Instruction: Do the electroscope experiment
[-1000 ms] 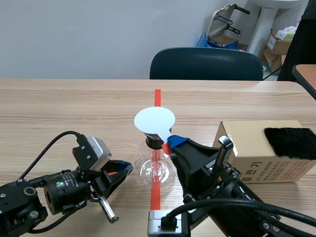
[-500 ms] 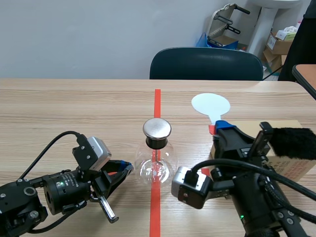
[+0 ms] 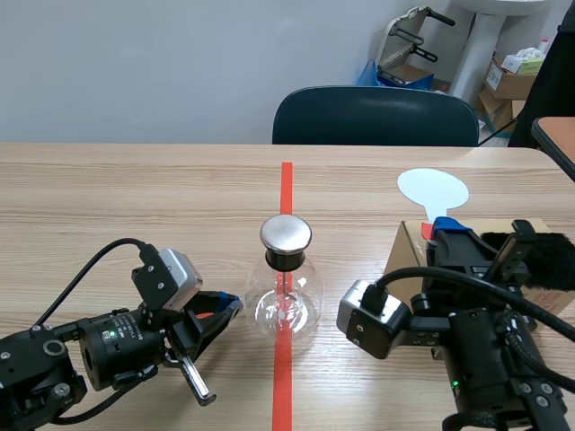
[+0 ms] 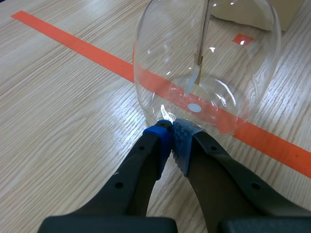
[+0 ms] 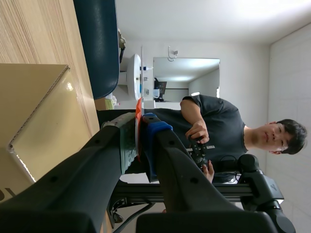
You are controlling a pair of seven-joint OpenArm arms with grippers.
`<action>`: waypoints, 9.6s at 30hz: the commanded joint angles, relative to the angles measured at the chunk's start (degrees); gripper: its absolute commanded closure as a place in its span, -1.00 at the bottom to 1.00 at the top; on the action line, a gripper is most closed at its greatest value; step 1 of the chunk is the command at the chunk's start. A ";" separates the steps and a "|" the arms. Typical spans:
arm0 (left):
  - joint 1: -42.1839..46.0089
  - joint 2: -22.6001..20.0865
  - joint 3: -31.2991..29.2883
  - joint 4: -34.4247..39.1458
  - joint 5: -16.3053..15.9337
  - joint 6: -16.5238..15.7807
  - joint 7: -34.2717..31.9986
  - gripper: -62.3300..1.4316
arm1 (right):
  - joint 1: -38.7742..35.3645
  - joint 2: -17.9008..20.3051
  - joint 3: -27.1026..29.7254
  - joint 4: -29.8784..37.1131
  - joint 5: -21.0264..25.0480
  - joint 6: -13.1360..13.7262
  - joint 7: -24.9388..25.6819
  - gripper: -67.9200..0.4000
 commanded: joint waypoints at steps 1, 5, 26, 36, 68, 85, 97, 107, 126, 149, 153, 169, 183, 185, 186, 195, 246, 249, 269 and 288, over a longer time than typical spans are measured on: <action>-0.13 0.13 -0.11 0.83 -0.33 -0.07 -0.79 0.86 | 0.96 0.15 0.33 0.85 -0.04 -0.61 -0.44 0.94; -0.13 0.13 -0.11 0.83 -0.33 -0.07 -0.79 0.86 | 0.96 0.15 0.33 0.85 -0.04 -0.61 -0.44 0.94; -0.13 0.13 -0.11 0.83 -0.33 1.42 -0.79 0.86 | 0.96 0.13 0.33 0.85 -0.04 -0.61 -0.42 0.94; -0.13 0.13 -0.11 0.83 -0.33 1.42 -0.79 0.86 | 0.96 0.13 0.33 0.85 -0.04 -0.61 -0.26 0.94; -0.13 0.00 -0.11 0.83 -0.33 1.42 -0.79 0.86 | 0.96 0.13 0.33 0.85 -0.02 -0.39 33.16 0.94; -0.13 0.00 -0.11 0.83 -0.33 1.42 -0.79 0.86 | 0.96 0.13 0.33 0.85 -0.02 -0.39 35.26 0.94; -0.13 0.00 -0.11 0.83 -0.33 1.42 -0.79 0.86 | 0.96 0.13 0.33 0.85 -0.02 -0.39 35.23 0.94; 0.66 0.00 -0.11 0.83 -0.33 1.40 -0.83 0.86 | 0.96 0.13 0.33 0.85 -0.02 -0.39 35.23 0.94; 0.79 0.17 -0.11 0.83 -0.35 1.40 -0.85 0.86 | 0.96 0.13 0.33 0.85 -0.02 -0.39 35.21 0.94; 0.79 0.17 -0.11 0.83 -0.35 1.40 -0.85 0.86 | 0.96 0.13 0.33 0.85 -0.02 -0.39 35.21 0.94; 0.79 0.17 -0.11 0.83 -0.35 1.40 -0.85 0.86 | 0.96 0.13 0.33 0.85 -0.02 -0.39 35.21 0.94; 0.79 0.15 -0.11 0.83 -0.35 1.40 -0.85 0.86 | 0.96 0.13 0.33 0.85 -0.02 -0.39 35.21 0.94; 0.79 0.15 -0.11 0.83 -0.35 1.40 -0.85 0.86 | 0.96 0.13 0.33 0.85 -0.02 -0.39 35.19 0.94; 0.79 0.15 -0.11 0.83 -0.35 1.40 -0.85 0.86 | 0.96 0.13 0.33 0.85 -0.02 -0.39 34.93 0.94; 0.79 0.15 -0.11 0.83 -0.35 1.40 -0.85 0.86 | 0.96 0.13 0.33 0.85 -0.02 -0.39 34.58 0.94; 0.79 0.15 -0.11 0.83 -0.35 1.40 -0.85 0.86 | 0.96 0.13 0.33 0.85 -0.02 -0.39 30.69 0.94; 0.79 0.15 -0.11 0.83 -0.35 1.40 -0.83 0.86 | 0.96 0.13 0.44 0.85 -0.02 -0.39 24.39 0.94; 0.79 0.15 -0.11 0.83 -0.35 1.40 -0.83 0.86 | 0.96 0.13 0.44 0.85 -0.02 -0.39 28.06 0.94; 0.79 0.15 -0.11 0.83 -0.35 1.40 -0.83 0.86 | 0.96 0.13 0.44 0.85 -0.02 -0.39 33.53 0.94; 0.79 0.13 -0.11 0.83 -0.35 1.40 -0.83 0.86 | 0.96 0.15 0.44 0.85 -0.02 -0.39 21.51 0.94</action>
